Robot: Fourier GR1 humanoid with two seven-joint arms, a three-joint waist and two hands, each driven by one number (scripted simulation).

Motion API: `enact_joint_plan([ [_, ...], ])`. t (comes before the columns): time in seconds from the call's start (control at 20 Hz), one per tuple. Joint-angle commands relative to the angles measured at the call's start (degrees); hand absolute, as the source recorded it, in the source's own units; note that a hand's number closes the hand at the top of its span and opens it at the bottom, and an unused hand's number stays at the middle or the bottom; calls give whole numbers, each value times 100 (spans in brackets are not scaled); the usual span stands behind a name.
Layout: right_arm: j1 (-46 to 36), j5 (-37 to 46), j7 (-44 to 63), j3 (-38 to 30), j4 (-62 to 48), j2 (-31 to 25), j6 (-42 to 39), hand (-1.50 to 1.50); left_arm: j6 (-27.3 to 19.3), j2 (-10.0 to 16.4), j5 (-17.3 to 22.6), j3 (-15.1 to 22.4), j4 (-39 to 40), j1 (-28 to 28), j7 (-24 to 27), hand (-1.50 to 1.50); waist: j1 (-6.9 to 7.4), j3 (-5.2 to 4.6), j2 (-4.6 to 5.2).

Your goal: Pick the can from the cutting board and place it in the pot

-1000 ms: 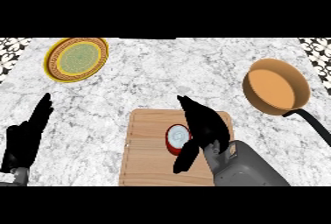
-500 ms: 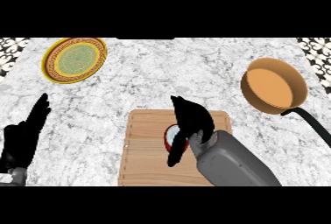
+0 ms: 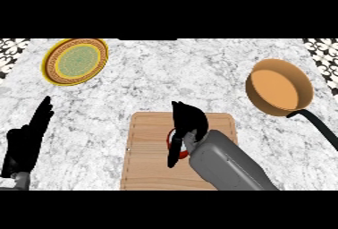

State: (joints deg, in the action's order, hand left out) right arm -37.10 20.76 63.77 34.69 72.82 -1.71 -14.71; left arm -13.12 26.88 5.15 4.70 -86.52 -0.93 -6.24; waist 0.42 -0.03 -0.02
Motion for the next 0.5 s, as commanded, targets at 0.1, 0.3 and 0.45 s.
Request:
enact_joint_plan([
  [0.1,-21,152,880,76,-215,156,-293,-150,-14,-129,-164,46,-262,-164,-34,0,-18,2,-12],
  [0.3,276,339,506,182,-395,141,17,-150,293,49,28,-193,-330,-80,-311,0,-26,3,-6],
  [0.45,286,333,500,247,-392,166,28,-150,145,-242,-148,-180,-89,-239,125,0,-19,1,-5],
])
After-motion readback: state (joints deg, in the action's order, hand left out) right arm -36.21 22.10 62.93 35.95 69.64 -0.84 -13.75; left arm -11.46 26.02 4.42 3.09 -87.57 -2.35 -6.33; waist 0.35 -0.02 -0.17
